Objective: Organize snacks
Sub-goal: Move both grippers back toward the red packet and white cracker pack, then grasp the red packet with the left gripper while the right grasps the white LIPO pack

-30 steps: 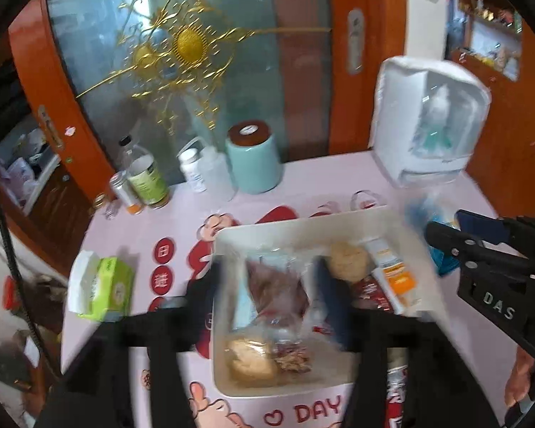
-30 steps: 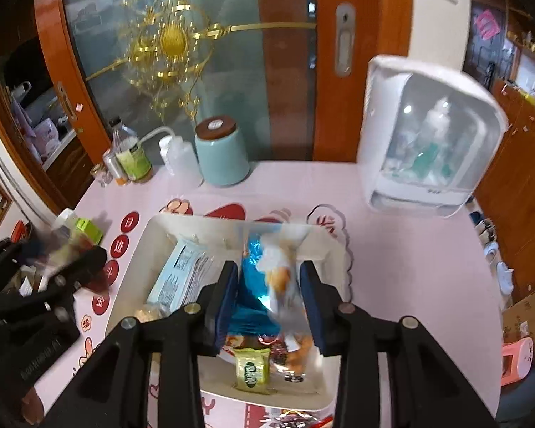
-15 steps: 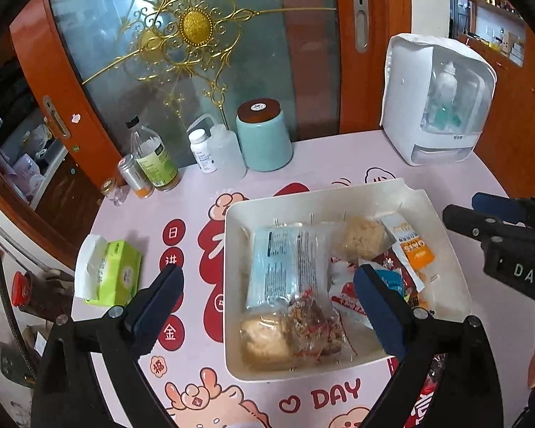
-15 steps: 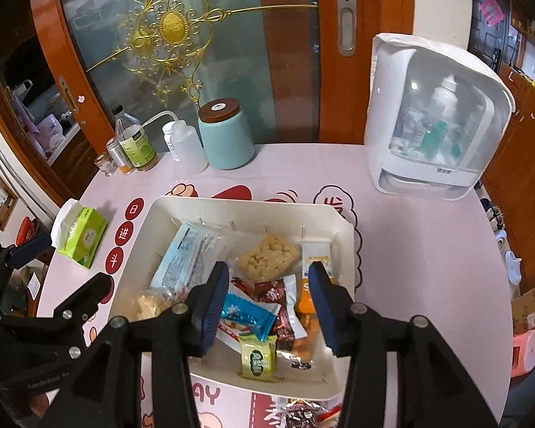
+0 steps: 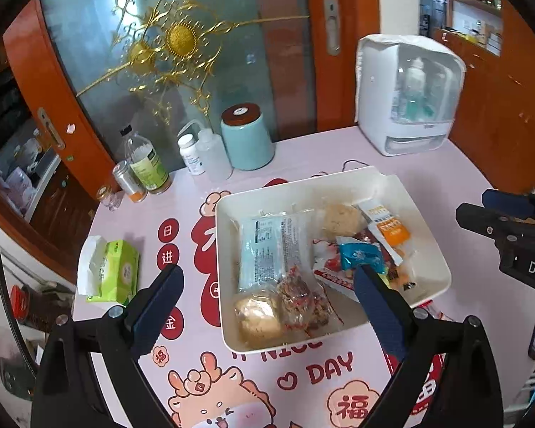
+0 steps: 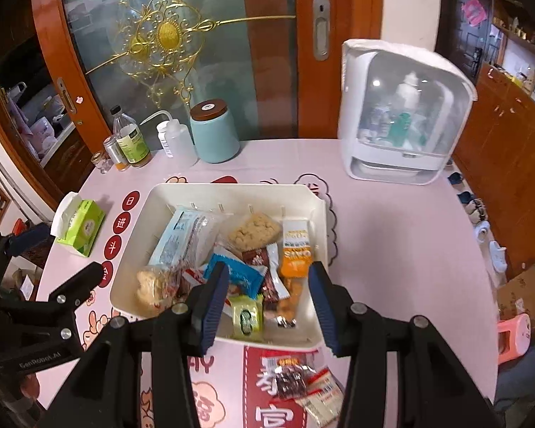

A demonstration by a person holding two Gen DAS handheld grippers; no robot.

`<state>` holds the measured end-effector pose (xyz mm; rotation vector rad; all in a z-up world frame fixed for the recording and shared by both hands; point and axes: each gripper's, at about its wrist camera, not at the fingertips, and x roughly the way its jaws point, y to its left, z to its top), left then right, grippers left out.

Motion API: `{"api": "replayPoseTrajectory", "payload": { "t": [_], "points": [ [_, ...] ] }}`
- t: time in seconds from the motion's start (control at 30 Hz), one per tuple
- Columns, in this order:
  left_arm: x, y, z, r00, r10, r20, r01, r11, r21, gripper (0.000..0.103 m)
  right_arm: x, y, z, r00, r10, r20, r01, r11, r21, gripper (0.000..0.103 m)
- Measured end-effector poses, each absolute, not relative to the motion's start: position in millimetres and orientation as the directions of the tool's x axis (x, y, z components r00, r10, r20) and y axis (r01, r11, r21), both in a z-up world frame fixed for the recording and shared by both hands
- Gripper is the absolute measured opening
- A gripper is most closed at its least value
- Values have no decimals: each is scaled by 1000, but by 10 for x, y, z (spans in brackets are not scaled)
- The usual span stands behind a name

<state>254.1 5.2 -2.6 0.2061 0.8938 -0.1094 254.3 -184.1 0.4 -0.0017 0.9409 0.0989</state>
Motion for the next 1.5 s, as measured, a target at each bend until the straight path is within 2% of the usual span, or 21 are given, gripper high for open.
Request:
{"api": "replayPoseTrajectory", "payload": {
  "t": [0.43,0.57,0.67,0.9,1.07,1.27,1.5],
  "points": [
    [1974,-77,322,666,-176,-725,348,933,93,96,1723,-2029,336,613,-32,-789,30,999,-18,49],
    [1845,-164,341,662,-216,-718,388,918,81,96,1554,-2081,346,619,-48,-784,29,999,-37,65],
    [1768,-229,283,653,-231,-721,405,911,75,96,1519,-2139,254,610,-59,-790,23,998,-57,66],
    [1736,-475,-160,570,-228,-790,419,907,40,96,1712,-2378,-329,520,28,-854,-97,995,-27,67],
    [1731,-714,-705,454,-255,-854,427,903,-43,96,1845,-2556,-935,421,118,-899,-231,973,19,67],
    [1695,-1038,-1305,380,-213,-900,388,920,-54,96,1823,-2747,-1695,285,212,-935,-334,936,111,67],
    [1779,-1229,-1629,334,-149,-931,328,944,-34,96,1761,-2679,-2104,215,235,-948,-434,893,123,67]
  ]
}}
